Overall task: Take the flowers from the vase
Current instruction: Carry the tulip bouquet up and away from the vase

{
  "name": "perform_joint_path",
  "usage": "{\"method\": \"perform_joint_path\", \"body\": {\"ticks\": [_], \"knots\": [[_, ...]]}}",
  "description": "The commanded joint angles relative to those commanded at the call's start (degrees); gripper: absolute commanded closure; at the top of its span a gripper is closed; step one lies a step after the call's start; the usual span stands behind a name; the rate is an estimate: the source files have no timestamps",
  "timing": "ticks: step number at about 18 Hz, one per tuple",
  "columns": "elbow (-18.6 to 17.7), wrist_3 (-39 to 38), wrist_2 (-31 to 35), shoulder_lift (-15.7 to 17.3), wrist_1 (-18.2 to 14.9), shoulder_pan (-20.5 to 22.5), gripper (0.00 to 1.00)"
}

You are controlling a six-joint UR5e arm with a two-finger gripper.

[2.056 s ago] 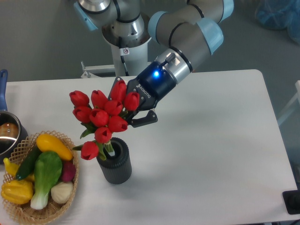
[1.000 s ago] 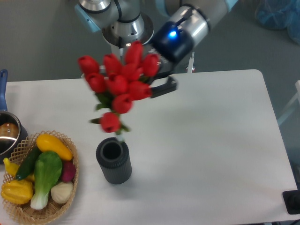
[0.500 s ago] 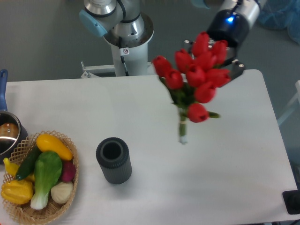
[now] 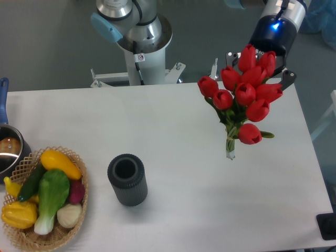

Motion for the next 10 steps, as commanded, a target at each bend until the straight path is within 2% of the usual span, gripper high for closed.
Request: {"method": "perform_joint_path", "body": {"ticks": [10], "knots": [[-1.3,0.2,0.0,0.7,0.0,0.3,0.67]]}}
